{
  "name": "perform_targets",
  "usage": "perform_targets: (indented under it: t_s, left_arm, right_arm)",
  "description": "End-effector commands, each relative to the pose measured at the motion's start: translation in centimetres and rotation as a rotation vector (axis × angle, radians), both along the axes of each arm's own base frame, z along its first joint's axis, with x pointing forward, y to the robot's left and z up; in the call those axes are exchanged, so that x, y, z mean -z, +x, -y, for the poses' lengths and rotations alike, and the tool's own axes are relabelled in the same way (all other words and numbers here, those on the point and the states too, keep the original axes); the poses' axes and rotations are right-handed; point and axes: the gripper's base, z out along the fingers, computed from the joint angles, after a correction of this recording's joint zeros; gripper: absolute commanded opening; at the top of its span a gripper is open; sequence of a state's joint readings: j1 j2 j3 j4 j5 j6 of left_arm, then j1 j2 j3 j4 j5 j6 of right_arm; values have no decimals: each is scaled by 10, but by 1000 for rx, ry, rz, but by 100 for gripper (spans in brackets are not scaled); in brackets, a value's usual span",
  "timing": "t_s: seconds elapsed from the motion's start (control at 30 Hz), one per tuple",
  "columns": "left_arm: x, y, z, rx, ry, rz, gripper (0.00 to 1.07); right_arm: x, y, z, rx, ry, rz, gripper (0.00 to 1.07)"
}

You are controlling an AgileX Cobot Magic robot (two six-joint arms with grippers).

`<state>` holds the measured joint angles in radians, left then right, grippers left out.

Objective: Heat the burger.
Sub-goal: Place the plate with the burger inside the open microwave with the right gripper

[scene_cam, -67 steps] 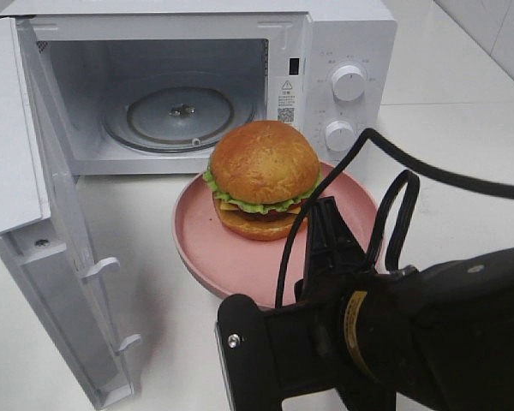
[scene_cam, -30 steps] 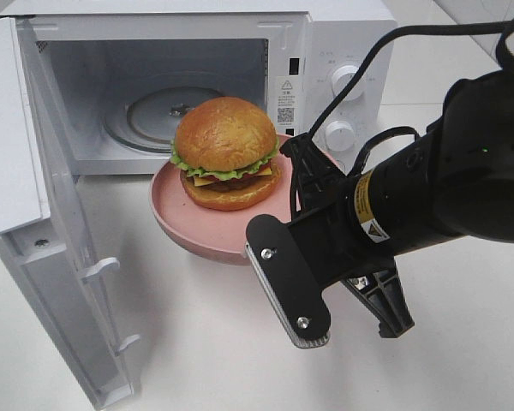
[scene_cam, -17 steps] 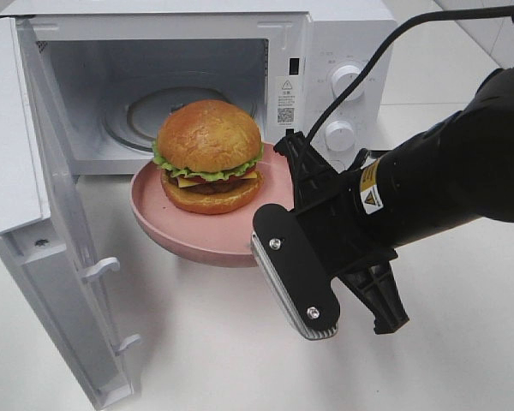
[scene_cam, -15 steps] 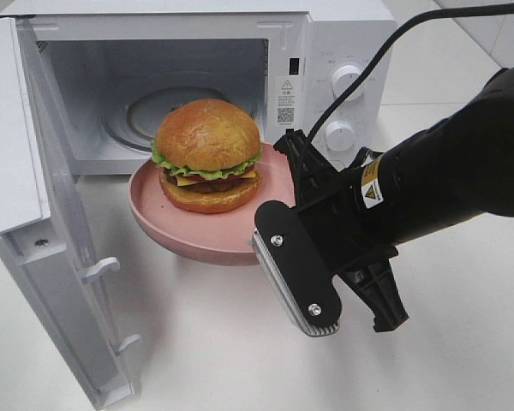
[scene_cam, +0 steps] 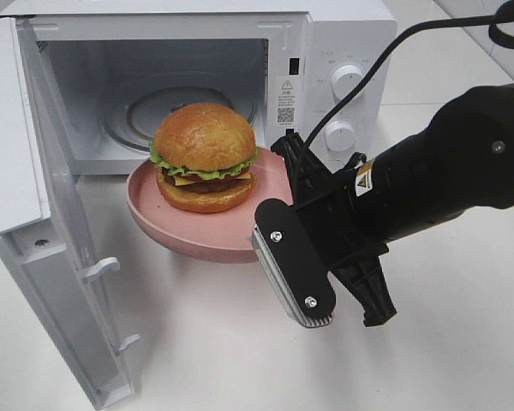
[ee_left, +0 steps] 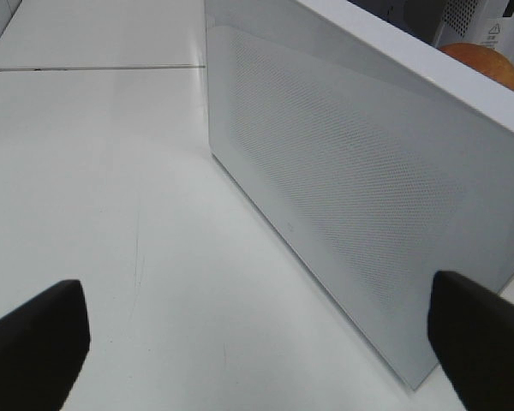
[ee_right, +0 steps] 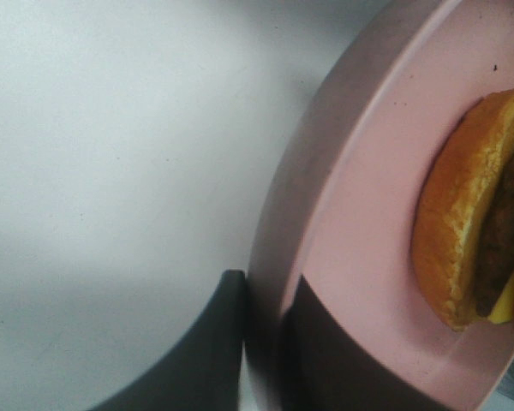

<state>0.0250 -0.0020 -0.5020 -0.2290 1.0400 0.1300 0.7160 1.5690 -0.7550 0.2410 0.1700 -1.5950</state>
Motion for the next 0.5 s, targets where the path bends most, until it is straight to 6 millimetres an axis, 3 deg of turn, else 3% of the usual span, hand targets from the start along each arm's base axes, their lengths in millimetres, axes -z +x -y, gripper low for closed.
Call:
perform_targets:
  t_s: [0.03,0.5]
  left_arm:
    - [0,1,0,-2,-3,-1,100]
    - [0,1,0,-1,-2,-1,100]
  right_arm:
    - [-12,12,-5,8,65,128,0]
    - [5,25,-14,14,54,138,0]
